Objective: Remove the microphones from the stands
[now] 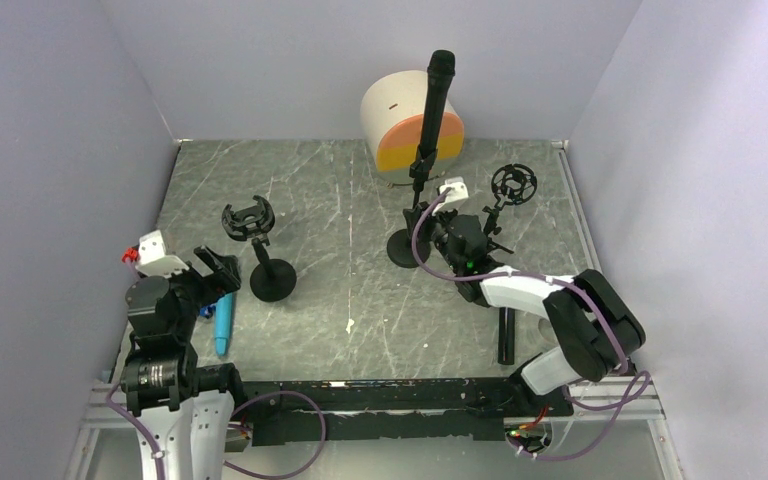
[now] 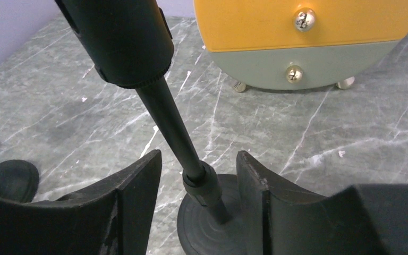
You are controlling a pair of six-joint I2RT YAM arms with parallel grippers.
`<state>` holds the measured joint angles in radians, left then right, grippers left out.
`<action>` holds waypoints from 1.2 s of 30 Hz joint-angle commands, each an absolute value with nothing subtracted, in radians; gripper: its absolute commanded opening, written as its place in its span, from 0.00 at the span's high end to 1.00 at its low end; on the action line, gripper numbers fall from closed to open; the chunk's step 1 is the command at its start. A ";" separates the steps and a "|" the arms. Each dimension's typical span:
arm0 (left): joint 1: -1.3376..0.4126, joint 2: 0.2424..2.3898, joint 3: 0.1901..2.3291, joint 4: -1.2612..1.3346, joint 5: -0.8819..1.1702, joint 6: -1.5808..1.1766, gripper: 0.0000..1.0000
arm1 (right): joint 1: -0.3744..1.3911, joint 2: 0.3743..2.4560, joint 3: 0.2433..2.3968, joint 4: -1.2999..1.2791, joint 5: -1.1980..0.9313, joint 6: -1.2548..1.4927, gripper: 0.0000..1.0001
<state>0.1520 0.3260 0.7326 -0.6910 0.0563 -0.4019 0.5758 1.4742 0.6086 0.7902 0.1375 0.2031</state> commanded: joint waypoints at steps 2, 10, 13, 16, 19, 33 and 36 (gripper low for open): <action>0.161 0.332 0.714 -0.571 0.156 -0.331 0.06 | 0.569 1.487 0.586 0.993 0.069 0.183 0.62; 0.161 0.352 0.695 -0.439 0.130 -0.452 0.05 | 0.571 1.463 0.485 1.146 -0.041 0.204 0.87; 0.161 0.380 0.726 -0.398 0.270 -0.441 0.05 | 0.572 1.442 0.463 1.152 -0.065 0.230 0.90; 0.161 0.397 0.715 -0.289 0.437 -0.426 0.05 | 0.580 1.417 0.440 1.158 -0.082 0.246 0.92; 0.161 0.443 0.703 -0.190 0.578 -0.479 0.06 | 0.605 1.390 0.423 1.141 -0.089 0.248 0.93; 0.138 0.529 0.644 -0.062 0.823 -0.544 0.12 | 0.973 1.323 0.348 1.139 0.233 0.205 0.93; 0.106 0.530 0.643 -0.084 0.815 -0.517 0.12 | 1.048 1.327 0.339 1.150 0.303 0.217 0.92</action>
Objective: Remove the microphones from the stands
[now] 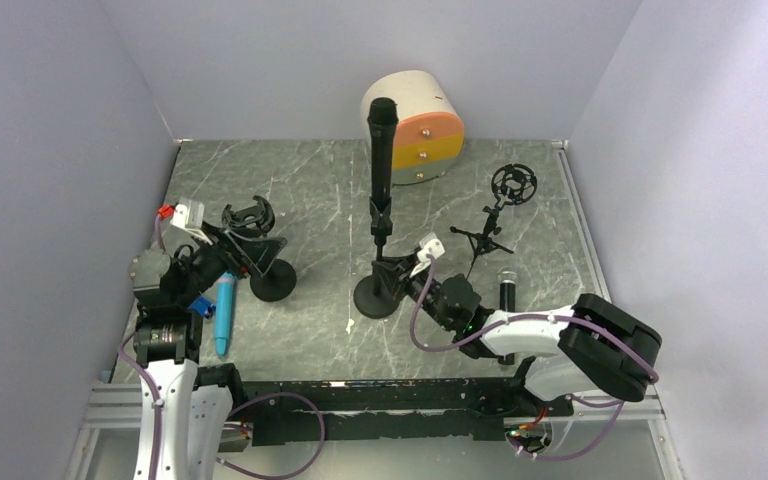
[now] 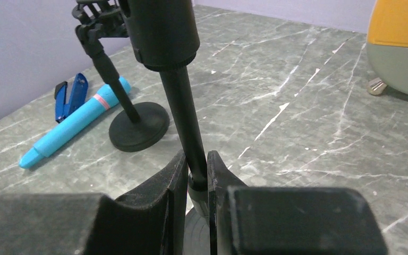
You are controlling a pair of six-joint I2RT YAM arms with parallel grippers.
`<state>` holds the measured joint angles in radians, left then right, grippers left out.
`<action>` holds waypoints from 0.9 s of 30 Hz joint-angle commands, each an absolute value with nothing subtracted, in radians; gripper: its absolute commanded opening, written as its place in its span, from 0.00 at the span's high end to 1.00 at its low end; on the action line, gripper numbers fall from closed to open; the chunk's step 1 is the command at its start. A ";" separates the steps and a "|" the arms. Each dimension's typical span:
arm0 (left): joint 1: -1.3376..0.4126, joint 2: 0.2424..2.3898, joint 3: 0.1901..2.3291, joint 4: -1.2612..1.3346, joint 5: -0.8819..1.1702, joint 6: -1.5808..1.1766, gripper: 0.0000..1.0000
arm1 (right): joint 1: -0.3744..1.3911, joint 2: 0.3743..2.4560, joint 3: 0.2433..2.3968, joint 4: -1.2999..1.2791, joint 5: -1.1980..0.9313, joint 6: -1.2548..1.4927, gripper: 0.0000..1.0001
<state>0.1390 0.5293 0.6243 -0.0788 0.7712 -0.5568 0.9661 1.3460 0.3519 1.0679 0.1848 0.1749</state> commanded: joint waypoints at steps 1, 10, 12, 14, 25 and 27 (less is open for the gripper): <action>0.091 0.531 0.634 -0.073 0.817 -0.511 0.12 | 1.063 1.333 0.325 1.186 0.316 0.237 0.92; -0.216 0.592 0.628 -0.107 0.627 -0.403 0.15 | 1.259 1.366 0.328 1.194 0.570 0.225 0.92; -0.289 0.619 0.632 -0.104 0.571 -0.385 0.16 | 1.289 1.385 0.343 1.196 0.623 0.220 0.91; -0.349 0.637 0.624 -0.089 0.511 -0.383 0.17 | 1.310 1.403 0.355 1.202 0.667 0.228 0.90; -0.650 0.703 0.560 0.100 0.297 -0.284 0.20 | 1.334 1.391 0.382 1.131 0.654 0.272 0.72; -0.695 0.736 0.562 0.165 0.244 -0.273 0.20 | 1.334 1.368 0.379 1.095 0.633 0.279 0.68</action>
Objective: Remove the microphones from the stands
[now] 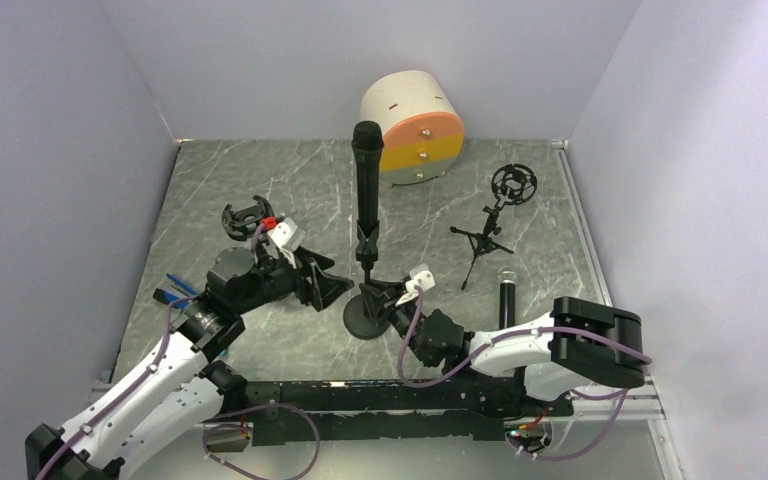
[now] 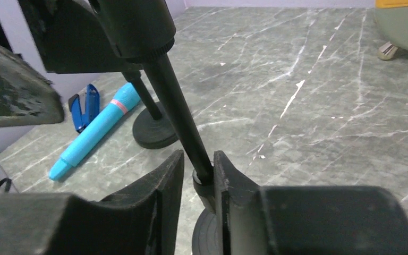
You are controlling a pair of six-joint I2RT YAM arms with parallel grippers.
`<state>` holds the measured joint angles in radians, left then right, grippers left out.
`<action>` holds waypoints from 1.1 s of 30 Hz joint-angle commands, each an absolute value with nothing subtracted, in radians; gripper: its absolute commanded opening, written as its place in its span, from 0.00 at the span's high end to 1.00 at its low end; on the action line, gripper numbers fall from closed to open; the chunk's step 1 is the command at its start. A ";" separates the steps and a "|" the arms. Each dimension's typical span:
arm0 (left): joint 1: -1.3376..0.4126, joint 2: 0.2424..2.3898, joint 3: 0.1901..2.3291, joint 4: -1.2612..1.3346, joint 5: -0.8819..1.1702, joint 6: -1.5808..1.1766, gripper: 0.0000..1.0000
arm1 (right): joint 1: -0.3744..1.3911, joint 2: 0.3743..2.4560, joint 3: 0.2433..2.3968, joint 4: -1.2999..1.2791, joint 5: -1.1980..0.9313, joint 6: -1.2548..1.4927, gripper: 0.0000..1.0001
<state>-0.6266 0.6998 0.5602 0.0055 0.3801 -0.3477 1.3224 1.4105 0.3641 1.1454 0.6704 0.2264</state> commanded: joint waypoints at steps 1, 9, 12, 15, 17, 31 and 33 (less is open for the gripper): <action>-0.718 0.757 0.567 0.194 0.226 -0.263 0.20 | 1.335 1.357 0.379 1.072 0.624 0.284 0.65; -0.828 0.869 0.584 0.285 0.100 -0.185 0.18 | 1.334 1.201 0.306 0.968 0.584 0.324 0.35; -0.842 0.879 0.566 0.335 0.077 -0.185 0.18 | 1.333 1.130 0.286 0.825 0.597 0.369 0.33; -0.850 0.903 0.572 0.367 0.073 -0.175 0.19 | 1.333 1.058 0.235 0.746 0.610 0.454 0.33; -0.854 0.929 0.583 0.374 0.080 -0.166 0.20 | 1.333 1.012 0.198 0.721 0.612 0.492 0.32; -0.895 1.019 0.653 0.277 0.063 -0.125 0.21 | 1.331 0.773 0.120 0.606 0.645 0.517 0.24; -0.903 1.028 0.636 0.293 0.061 -0.130 0.21 | 1.330 0.758 0.127 0.593 0.644 0.506 0.23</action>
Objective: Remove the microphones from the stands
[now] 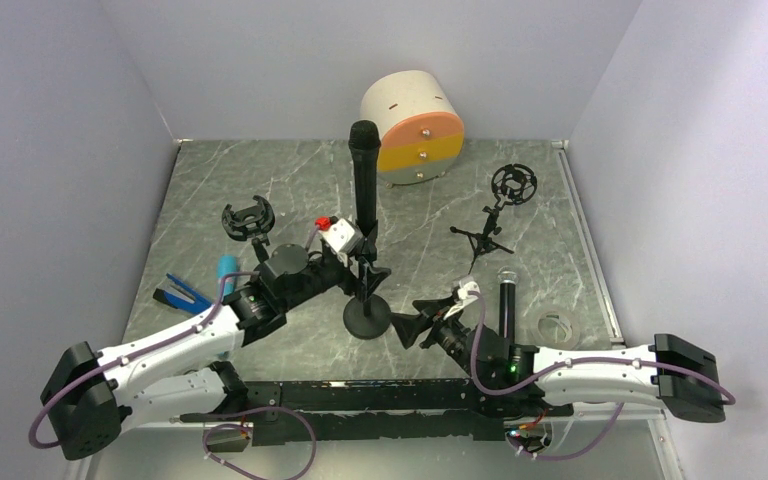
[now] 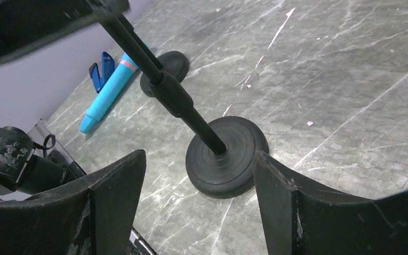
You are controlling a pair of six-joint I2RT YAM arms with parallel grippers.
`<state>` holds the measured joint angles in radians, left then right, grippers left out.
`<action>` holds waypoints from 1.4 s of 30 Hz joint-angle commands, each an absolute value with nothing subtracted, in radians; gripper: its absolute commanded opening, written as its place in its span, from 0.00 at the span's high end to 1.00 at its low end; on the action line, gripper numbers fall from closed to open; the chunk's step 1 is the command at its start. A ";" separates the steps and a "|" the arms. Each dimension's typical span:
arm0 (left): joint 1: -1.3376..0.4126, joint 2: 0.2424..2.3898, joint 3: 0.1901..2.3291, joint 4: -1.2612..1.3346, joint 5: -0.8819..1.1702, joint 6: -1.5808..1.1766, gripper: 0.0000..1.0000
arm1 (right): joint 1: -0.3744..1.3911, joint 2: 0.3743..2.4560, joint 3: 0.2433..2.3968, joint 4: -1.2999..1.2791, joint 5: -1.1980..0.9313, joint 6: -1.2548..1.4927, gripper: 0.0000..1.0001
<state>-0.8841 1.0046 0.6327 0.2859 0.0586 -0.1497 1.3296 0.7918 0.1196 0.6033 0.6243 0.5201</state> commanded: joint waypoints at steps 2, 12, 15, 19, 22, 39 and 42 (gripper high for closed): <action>-0.906 1.033 0.626 0.294 0.052 -0.132 0.21 | 1.327 0.747 0.133 0.579 0.639 0.503 0.22; -0.909 1.007 0.584 0.302 0.028 -0.121 0.64 | 1.271 0.758 0.149 0.579 0.509 0.515 0.21; -0.908 1.006 0.581 0.313 0.038 -0.107 0.76 | 1.175 0.790 0.151 0.615 0.371 0.521 0.23; -0.907 1.008 0.586 0.309 0.062 -0.089 0.95 | 1.022 0.853 0.154 0.763 0.073 0.502 0.27; -0.908 1.002 0.583 0.315 0.093 -0.078 0.97 | 0.966 0.930 0.204 0.835 -0.089 0.429 0.27; -0.907 0.874 0.518 0.369 0.144 -0.057 0.97 | 0.879 1.420 0.391 1.066 -0.521 0.137 0.38; -0.907 0.869 0.514 0.373 0.135 -0.057 0.97 | 0.879 1.452 0.374 1.120 -0.509 0.158 0.39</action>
<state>-0.9043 0.9066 0.4988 0.2615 0.1349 -0.0784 0.8803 1.4265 0.3820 0.9756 -0.4698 0.1833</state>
